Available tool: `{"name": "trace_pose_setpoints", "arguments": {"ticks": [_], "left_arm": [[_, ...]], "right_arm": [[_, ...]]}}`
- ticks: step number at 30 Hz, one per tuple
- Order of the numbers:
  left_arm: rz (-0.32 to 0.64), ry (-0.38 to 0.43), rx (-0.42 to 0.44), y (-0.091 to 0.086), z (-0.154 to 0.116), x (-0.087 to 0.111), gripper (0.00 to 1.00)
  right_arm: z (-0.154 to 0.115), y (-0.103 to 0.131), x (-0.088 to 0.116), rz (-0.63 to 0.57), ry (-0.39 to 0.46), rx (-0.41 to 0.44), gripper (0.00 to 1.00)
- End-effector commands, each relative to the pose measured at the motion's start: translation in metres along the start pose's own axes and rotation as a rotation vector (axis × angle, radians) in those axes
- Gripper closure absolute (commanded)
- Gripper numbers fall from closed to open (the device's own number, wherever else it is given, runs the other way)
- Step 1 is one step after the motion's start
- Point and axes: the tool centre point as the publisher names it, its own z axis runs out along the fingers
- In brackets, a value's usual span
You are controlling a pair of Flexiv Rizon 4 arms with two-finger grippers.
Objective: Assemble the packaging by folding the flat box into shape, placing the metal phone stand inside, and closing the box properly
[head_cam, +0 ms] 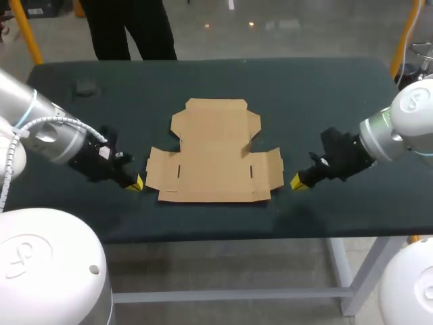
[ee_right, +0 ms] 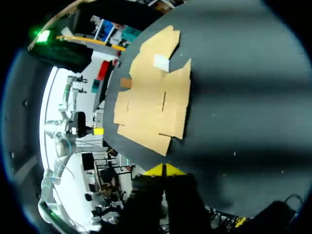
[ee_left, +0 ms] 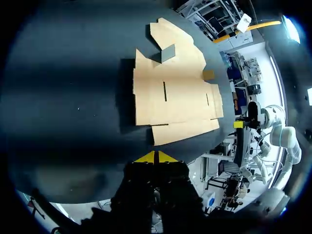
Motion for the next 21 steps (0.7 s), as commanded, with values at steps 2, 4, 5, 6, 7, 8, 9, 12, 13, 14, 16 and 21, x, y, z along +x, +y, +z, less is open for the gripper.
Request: {"name": "trace_pose_setpoints", "arguments": {"ticks": [2,4,5,6,7,8,9,12,13,14,16,21], "left_arm": [[0.01,0.034,-0.021,0.003,0.012,-0.007,1.0],[0.014,0.044,-0.036,0.003,0.017,-0.008,1.0],[0.017,0.048,-0.041,0.003,0.019,-0.008,1.0],[0.017,0.051,-0.045,0.002,0.023,-0.009,1.0],[0.016,0.053,-0.047,0.001,0.025,-0.01,1.0],[0.019,0.065,-0.055,0.001,0.027,-0.011,1.0],[0.02,0.069,-0.057,0.0,0.029,-0.012,1.0],[0.024,0.089,-0.077,-0.002,0.036,-0.013,1.0],[0.026,0.096,-0.084,-0.002,0.039,-0.013,1.0],[0.026,0.103,-0.09,-0.003,0.042,-0.013,1.0],[0.024,0.108,-0.097,-0.004,0.046,-0.014,1.0],[0.02,0.117,-0.112,-0.004,0.051,-0.014,1.0]], "right_arm": [[0.013,-0.008,-0.007,0.006,0.008,-0.003,1.0],[0.018,-0.008,-0.009,0.011,0.002,-0.003,1.0],[0.02,-0.008,-0.009,0.011,0.003,-0.002,1.0],[0.022,-0.008,-0.01,0.011,0.001,-0.004,1.0],[0.024,-0.008,-0.011,0.012,-0.001,-0.006,1.0],[0.026,-0.008,-0.012,0.011,-0.001,-0.008,1.0],[0.027,-0.007,-0.013,0.011,-0.001,-0.01,1.0],[0.031,-0.006,-0.014,0.011,0.01,-0.015,1.0],[0.032,-0.006,-0.014,0.012,0.009,-0.018,1.0],[0.034,-0.005,-0.014,0.013,0.009,-0.019,1.0],[0.036,-0.005,-0.014,0.016,0.009,-0.022,1.0],[0.041,-0.004,-0.013,0.019,0.002,-0.027,1.0]]}}
